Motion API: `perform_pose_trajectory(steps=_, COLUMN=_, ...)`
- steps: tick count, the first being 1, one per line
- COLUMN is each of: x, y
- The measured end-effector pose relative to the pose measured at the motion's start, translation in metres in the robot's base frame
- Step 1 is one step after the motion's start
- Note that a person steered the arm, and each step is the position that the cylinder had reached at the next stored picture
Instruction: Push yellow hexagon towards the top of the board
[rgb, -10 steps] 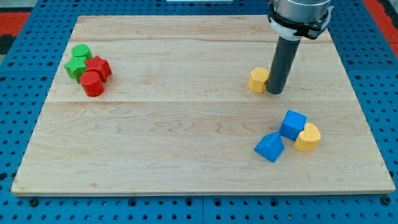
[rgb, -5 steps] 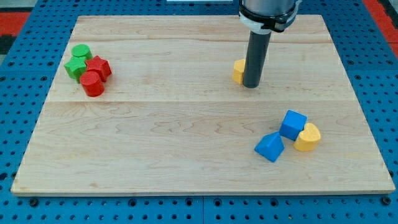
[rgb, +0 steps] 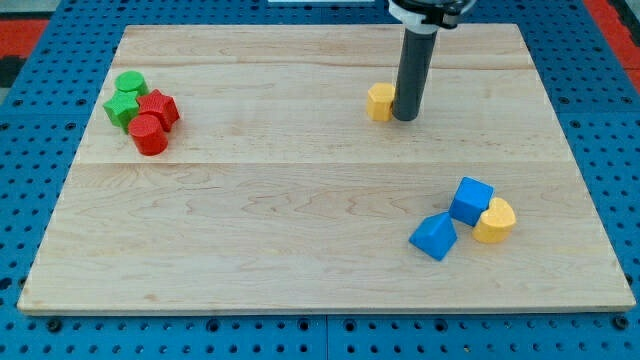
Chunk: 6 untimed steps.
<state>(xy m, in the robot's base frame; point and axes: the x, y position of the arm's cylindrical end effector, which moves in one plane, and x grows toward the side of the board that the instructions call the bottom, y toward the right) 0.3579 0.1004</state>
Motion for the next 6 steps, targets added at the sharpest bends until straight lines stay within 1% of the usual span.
perform_pose_trajectory(steps=1, x=-0.019, y=-0.003)
perform_pose_trajectory(steps=2, x=-0.026, y=-0.004)
perform_pose_trajectory(steps=4, x=-0.026, y=-0.039)
perform_pose_trajectory(steps=6, x=0.019, y=-0.043)
